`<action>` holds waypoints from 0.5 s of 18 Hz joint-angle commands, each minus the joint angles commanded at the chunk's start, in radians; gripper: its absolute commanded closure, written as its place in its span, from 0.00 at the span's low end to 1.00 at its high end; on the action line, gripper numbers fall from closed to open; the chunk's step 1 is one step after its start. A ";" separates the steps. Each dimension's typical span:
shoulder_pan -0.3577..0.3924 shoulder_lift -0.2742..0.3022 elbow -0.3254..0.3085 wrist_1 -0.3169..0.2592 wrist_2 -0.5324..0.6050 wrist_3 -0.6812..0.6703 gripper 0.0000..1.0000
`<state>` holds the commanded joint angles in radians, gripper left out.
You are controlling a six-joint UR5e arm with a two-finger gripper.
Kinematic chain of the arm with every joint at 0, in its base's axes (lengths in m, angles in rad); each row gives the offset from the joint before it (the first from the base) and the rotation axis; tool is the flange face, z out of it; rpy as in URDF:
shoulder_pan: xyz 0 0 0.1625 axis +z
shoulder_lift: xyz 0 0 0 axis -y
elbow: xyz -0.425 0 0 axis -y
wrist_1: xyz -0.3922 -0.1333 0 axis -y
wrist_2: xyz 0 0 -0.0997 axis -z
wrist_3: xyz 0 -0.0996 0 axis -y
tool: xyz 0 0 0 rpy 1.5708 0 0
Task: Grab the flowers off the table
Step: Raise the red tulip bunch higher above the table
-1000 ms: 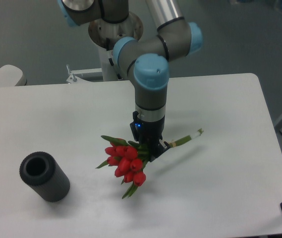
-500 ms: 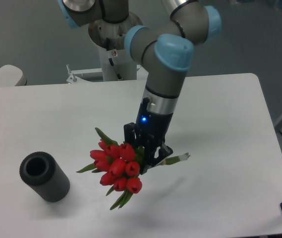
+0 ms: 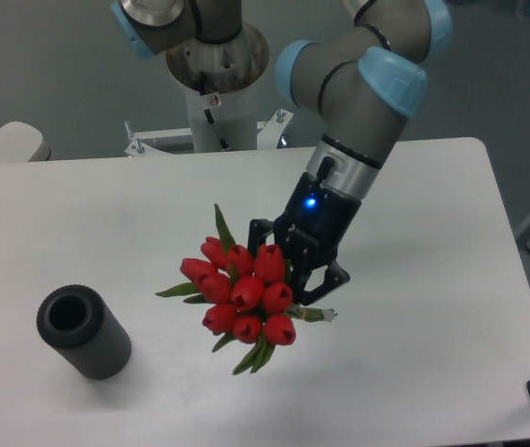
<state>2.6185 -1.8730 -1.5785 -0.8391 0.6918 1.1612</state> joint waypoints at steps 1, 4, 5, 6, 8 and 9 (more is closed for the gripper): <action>0.000 0.000 0.000 0.000 0.000 0.000 0.64; -0.001 -0.002 0.005 0.000 0.000 -0.002 0.64; 0.000 -0.002 0.005 0.000 0.002 -0.002 0.64; 0.002 0.000 0.005 0.000 0.002 0.000 0.64; 0.003 -0.002 0.005 0.000 0.002 0.000 0.64; 0.002 0.000 0.005 0.002 0.002 0.000 0.64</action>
<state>2.6201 -1.8730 -1.5739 -0.8376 0.6934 1.1612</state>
